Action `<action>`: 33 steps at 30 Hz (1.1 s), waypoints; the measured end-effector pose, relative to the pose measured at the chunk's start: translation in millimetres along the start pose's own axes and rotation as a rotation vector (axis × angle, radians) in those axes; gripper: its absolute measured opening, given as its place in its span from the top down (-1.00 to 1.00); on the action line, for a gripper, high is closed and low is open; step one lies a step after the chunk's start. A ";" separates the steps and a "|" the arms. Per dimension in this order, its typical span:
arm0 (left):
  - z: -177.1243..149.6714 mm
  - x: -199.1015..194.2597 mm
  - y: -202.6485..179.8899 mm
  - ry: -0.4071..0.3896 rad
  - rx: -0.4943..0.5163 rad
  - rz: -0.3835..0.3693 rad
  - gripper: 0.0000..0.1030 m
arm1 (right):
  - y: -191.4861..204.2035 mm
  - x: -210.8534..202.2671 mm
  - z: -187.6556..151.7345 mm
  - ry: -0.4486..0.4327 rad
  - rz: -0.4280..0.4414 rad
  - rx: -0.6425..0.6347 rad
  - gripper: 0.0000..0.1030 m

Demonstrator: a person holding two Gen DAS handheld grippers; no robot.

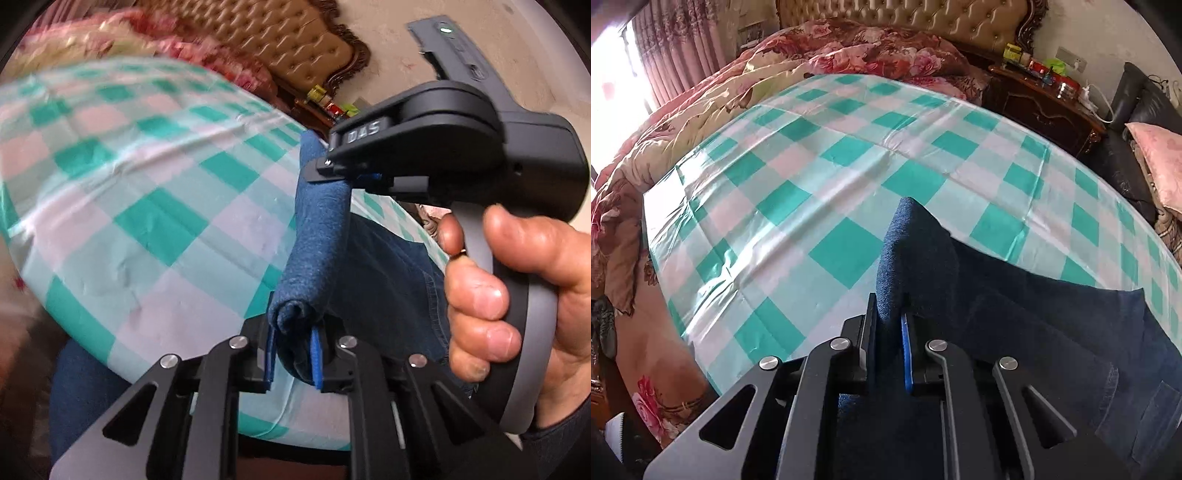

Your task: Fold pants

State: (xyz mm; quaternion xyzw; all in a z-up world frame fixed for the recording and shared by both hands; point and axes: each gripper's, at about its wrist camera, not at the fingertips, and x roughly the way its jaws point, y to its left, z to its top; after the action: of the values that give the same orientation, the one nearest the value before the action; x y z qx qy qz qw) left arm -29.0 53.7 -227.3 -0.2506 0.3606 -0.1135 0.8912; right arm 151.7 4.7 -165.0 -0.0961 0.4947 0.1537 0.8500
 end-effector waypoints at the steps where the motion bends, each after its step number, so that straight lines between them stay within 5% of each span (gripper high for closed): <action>1: 0.5 -1.0 -3.6 -0.007 0.021 0.010 0.75 | -2.7 -3.0 0.1 -0.005 0.005 0.010 0.79; 11: -9.1 -8.2 -70.6 -0.103 0.393 0.223 0.79 | -28.9 -22.4 2.3 -0.023 0.039 0.072 0.77; 17: -16.8 -6.2 -104.7 -0.153 0.582 0.289 0.80 | -45.1 -29.7 6.7 -0.003 0.113 0.084 0.07; 26: -23.0 2.8 -128.4 -0.160 0.730 0.333 0.80 | -56.6 -34.7 28.2 0.064 0.180 -0.020 -0.38; 30: -27.4 0.7 -143.9 -0.178 0.809 0.342 0.80 | -50.3 -17.8 27.8 0.132 0.184 -0.089 -0.30; 31: -27.5 0.7 -146.5 -0.179 0.822 0.342 0.80 | -49.3 -13.9 26.7 0.144 0.214 -0.102 -0.10; 32: -27.2 0.2 -149.5 -0.181 0.832 0.340 0.80 | -51.1 -9.6 25.6 0.157 0.221 -0.103 0.50; 33: -26.3 -0.2 -151.9 -0.181 0.838 0.340 0.80 | -54.5 -7.7 25.0 0.162 0.201 -0.098 0.64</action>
State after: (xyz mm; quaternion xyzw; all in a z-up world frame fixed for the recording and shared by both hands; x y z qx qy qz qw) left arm -50.8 -84.7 -163.1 0.1852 0.2404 -0.0792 0.9496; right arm 187.8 -39.7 -145.4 -0.0995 0.5607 0.2539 0.7818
